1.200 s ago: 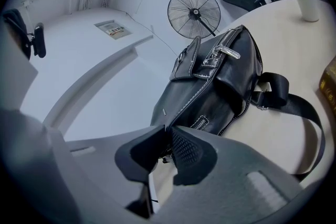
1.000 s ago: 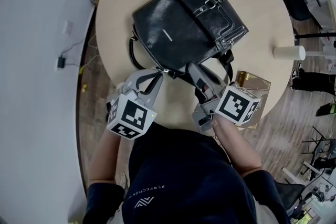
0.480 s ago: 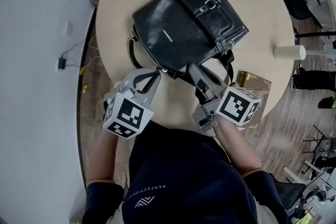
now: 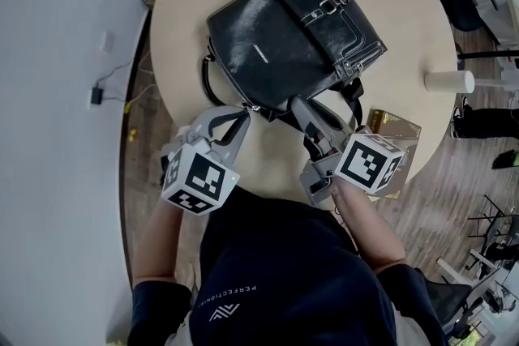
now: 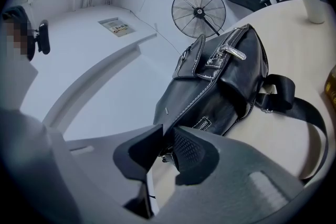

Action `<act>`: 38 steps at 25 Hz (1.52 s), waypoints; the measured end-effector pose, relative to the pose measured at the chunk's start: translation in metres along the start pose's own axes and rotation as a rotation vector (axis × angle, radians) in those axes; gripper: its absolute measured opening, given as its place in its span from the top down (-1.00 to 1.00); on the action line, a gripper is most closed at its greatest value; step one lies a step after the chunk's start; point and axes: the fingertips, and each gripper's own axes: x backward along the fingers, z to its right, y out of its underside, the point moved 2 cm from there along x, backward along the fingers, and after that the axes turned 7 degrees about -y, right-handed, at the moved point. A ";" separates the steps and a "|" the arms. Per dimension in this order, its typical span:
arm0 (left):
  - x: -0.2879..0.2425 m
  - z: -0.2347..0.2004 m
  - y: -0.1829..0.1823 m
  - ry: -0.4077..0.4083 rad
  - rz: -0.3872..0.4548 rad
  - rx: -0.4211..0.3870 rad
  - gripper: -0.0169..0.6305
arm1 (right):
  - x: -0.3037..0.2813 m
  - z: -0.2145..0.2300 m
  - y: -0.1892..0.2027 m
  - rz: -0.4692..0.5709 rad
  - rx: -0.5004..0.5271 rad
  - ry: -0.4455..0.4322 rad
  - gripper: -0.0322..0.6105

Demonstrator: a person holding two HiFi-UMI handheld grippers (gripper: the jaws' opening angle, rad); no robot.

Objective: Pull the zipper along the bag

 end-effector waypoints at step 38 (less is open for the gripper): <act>0.001 0.010 -0.002 0.007 0.025 0.023 0.86 | -0.018 -0.018 0.028 -0.120 0.079 -0.027 0.67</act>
